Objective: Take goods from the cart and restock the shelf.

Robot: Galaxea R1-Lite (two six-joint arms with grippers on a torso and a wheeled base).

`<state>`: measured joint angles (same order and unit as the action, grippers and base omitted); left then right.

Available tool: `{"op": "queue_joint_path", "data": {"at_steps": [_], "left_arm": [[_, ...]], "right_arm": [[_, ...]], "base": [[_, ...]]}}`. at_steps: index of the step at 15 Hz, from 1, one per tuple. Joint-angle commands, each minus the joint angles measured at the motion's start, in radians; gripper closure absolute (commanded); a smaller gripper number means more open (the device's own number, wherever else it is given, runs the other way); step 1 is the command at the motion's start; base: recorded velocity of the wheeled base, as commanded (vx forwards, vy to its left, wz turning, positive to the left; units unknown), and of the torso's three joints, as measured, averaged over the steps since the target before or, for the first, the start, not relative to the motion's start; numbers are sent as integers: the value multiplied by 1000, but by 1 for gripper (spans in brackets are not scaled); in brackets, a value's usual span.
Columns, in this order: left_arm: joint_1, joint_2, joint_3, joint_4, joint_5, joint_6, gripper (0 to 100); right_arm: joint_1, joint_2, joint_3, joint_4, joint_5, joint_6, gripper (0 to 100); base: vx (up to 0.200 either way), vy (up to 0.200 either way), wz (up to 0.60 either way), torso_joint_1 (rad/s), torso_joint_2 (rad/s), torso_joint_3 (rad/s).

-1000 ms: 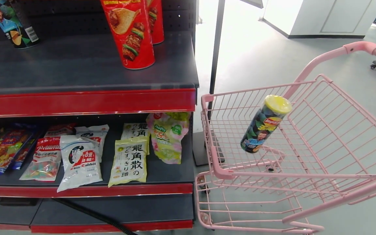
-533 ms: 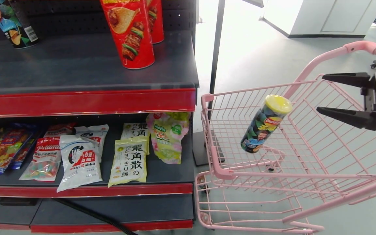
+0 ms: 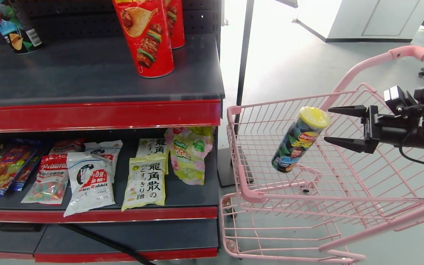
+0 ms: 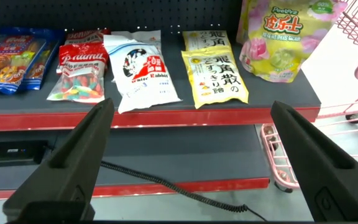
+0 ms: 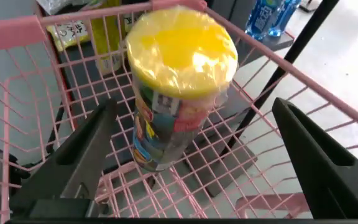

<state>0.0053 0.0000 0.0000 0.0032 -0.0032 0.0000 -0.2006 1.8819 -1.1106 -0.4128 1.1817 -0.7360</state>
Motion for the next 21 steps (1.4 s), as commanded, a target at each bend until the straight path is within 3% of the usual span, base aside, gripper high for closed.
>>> {"op": "queue_joint_path", "data": {"at_steps": [1,12,21], "left_arm": [[1,0,0,0,0,0,0],[1,2,0,0,0,0,0],[1,0,0,0,0,0,0]], "right_arm": [[-10,75,-11,0,1,-3,0],[61,149,-83,35,7,-10,0],[193,154,-159,115,38,20,0]], "base": [[0,0,0,0,0,0],[0,0,0,0,0,0],[0,0,0,0,0,0]]}}
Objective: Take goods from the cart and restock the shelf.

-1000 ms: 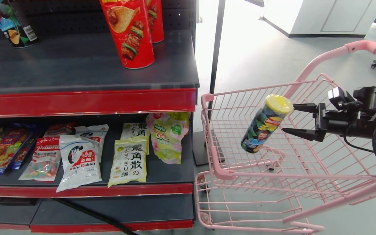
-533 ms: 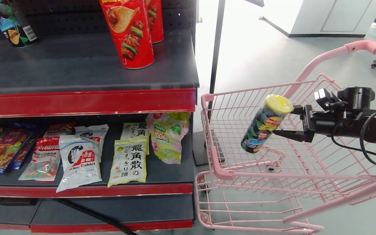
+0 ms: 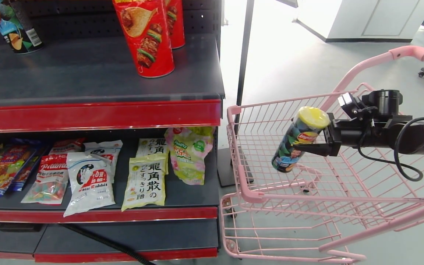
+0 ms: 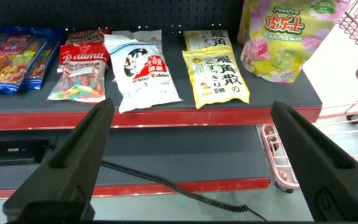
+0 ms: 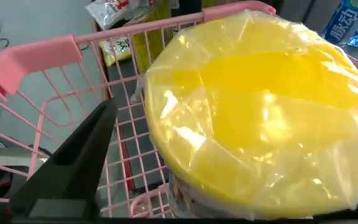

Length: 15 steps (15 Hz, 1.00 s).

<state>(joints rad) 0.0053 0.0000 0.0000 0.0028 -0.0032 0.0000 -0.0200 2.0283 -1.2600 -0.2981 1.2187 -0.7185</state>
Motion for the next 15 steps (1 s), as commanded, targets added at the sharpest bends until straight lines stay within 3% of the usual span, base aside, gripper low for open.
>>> {"op": "queue_joint_path", "data": {"at_steps": [1,3,4,9,12,15], "left_arm": [[1,0,0,0,0,0,0],[1,2,0,0,0,0,0],[1,0,0,0,0,0,0],[1,2,0,0,0,0,0],[1,2,0,0,0,0,0],[1,0,0,0,0,0,0]], "right_arm": [[14,18,-29,2,1,4,0],[20,27,-47,2,1,8,0],[22,32,-52,2,2,13,100],[22,23,-61,4,-8,14,100],[20,-99,-70,108,-13,48,100],[22,-191,-101,117,-31,74,100]], "base": [[0,0,0,0,0,0],[0,0,0,0,0,0],[0,0,0,0,0,0],[0,0,0,0,0,0],[0,0,0,0,0,0],[0,0,0,0,0,0]]}}
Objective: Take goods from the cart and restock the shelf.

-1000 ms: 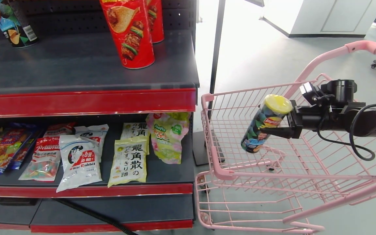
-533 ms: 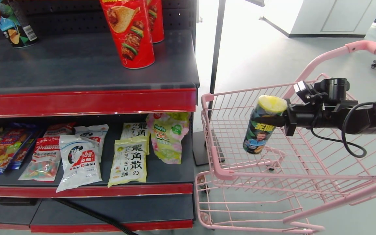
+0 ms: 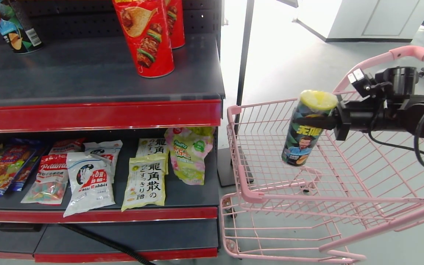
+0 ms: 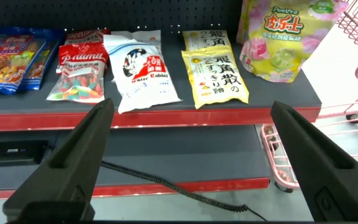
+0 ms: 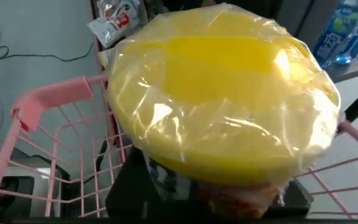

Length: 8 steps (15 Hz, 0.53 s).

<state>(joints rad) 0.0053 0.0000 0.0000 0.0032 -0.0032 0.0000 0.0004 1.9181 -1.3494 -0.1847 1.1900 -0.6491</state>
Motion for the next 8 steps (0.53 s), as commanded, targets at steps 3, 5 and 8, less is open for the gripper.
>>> {"op": "queue_joint_path", "data": {"at_steps": [3,5,8], "left_arm": [[1,0,0,0,0,0,0],[1,0,0,0,0,0,0],[1,0,0,0,0,0,0]], "right_arm": [[1,-188,7,5,-12,137,100],[66,-295,64,22,-12,189,100],[161,-370,141,34,-64,213,100]], "base": [[0,0,0,0,0,0],[0,0,0,0,0,0],[0,0,0,0,0,0]]}}
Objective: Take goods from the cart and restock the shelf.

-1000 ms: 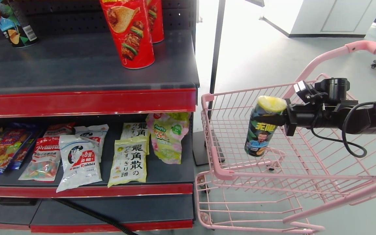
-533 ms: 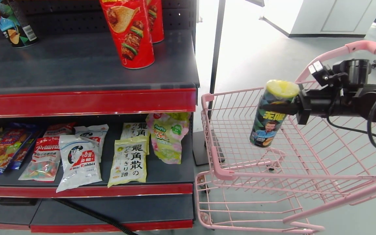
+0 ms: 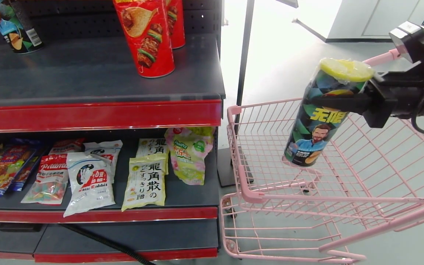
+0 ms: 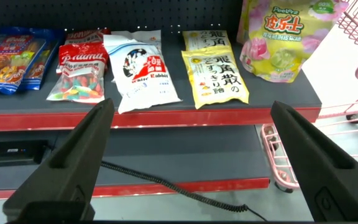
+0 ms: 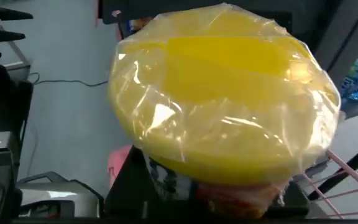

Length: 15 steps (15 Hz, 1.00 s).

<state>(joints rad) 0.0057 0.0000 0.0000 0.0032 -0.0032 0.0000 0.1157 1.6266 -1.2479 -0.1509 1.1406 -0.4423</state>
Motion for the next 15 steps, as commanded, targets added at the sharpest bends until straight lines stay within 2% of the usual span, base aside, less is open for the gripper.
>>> {"op": "queue_joint_path", "data": {"at_steps": [1,6,9,13,15], "left_arm": [[0,0,0,0,0,0,0],[0,0,0,0,0,0,0],[0,0,0,0,0,0,0],[0,2,0,0,0,0,0],[0,0,0,0,0,0,0]], "right_arm": [[93,-119,74,1,-41,14,100],[228,-192,171,-1,-134,14,100],[321,-177,183,-9,-225,14,100],[334,-151,176,-10,-263,10,100],[357,-152,163,-9,-323,11,100]], "base": [[0,0,0,0,0,0],[0,0,0,0,0,0],[0,0,0,0,0,0],[0,0,0,0,0,0],[0,0,0,0,0,0]]}}
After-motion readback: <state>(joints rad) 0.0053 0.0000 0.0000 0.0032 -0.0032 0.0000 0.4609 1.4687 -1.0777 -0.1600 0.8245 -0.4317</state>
